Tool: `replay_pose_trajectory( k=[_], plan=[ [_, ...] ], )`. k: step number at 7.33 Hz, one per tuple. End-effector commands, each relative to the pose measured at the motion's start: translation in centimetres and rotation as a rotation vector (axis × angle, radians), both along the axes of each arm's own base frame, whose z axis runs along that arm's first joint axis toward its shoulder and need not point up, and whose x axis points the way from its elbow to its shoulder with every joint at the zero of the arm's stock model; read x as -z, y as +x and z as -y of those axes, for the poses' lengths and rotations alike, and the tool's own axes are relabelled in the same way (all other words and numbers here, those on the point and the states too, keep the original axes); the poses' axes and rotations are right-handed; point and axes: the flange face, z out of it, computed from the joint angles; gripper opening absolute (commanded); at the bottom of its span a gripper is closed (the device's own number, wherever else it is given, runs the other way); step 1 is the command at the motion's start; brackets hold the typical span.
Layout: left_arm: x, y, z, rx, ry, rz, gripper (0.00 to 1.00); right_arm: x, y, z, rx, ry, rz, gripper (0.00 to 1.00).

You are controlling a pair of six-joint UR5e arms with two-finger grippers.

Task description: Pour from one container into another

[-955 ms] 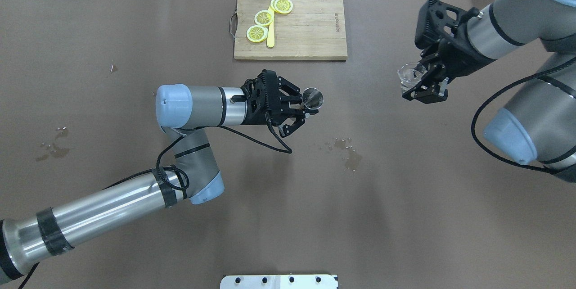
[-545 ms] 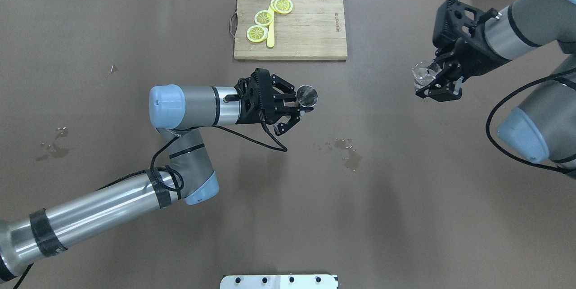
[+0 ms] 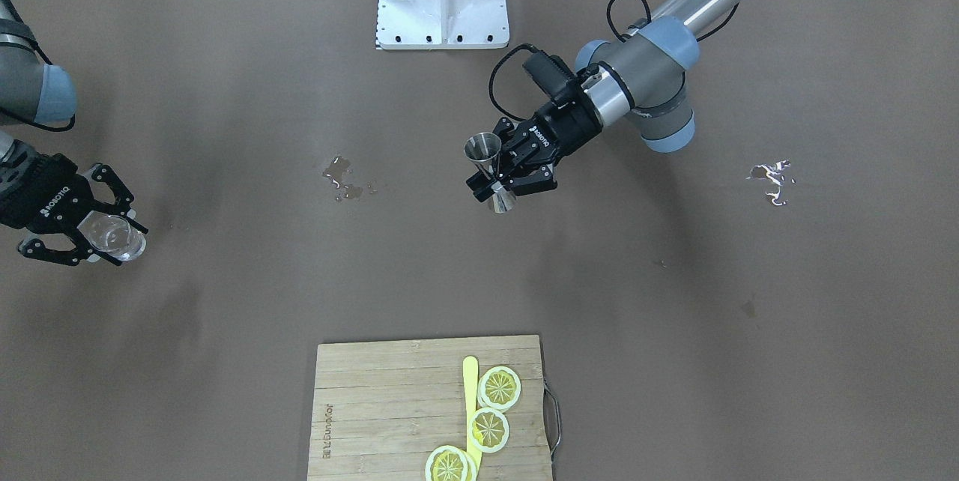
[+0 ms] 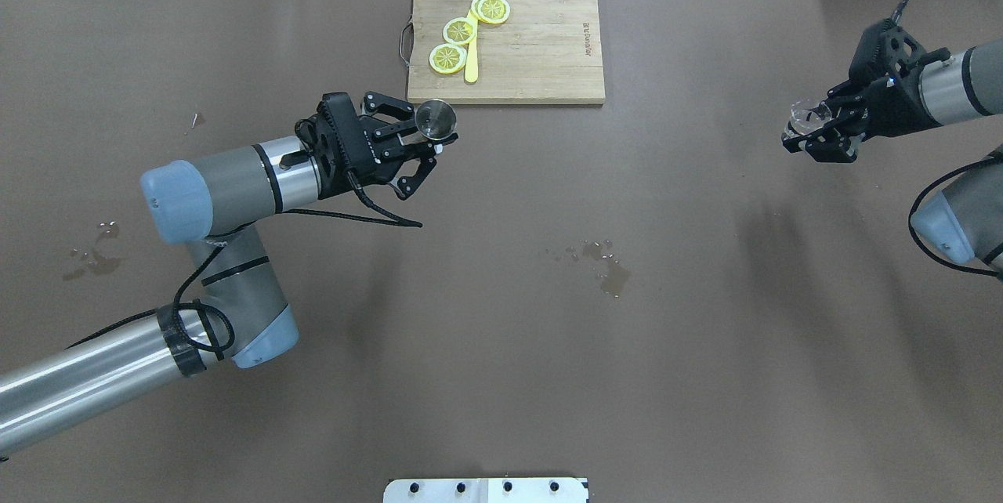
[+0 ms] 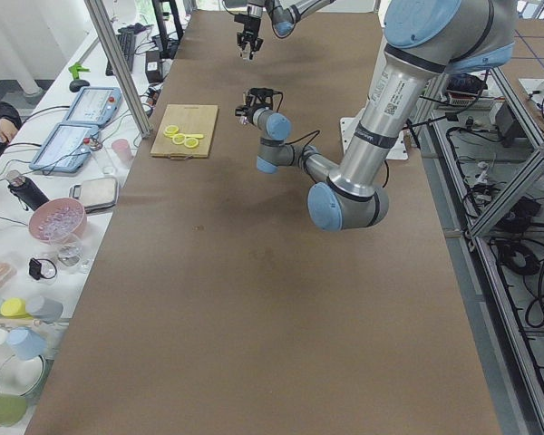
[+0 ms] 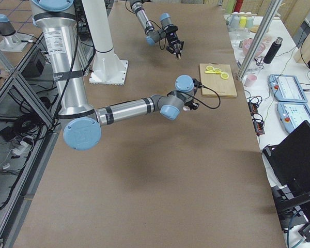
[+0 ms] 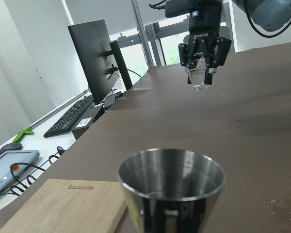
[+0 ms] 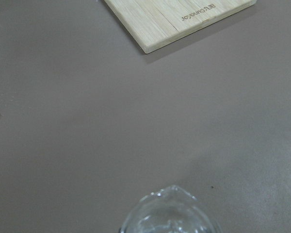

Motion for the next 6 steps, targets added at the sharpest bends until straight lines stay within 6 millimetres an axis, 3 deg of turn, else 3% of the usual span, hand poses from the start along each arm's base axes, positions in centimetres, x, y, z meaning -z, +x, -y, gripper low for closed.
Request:
replay_pose_trajectory(
  k=[1,3,4,6],
  plan=[
    [-1.9,-3.4,-1.1,0.101,-0.095,-0.061,0.0,-6.4,1.2,-1.5,-0.024,0.025,0.054,0.0],
    [-3.1,-4.4,-0.8,0.177,-0.201,-0.131,0.0,-11.6,2.3,-3.5,-0.034,0.041,0.087,0.0],
    [-4.7,-6.2,-1.4,0.258,-0.263,-0.166,0.0,-13.1,3.2,-4.9,-0.038,0.044,0.086,0.0],
    [-6.2,-8.6,-2.9,0.412,-0.322,-0.174,0.0,-14.4,3.6,-5.5,-0.06,0.067,0.089,0.0]
  ],
)
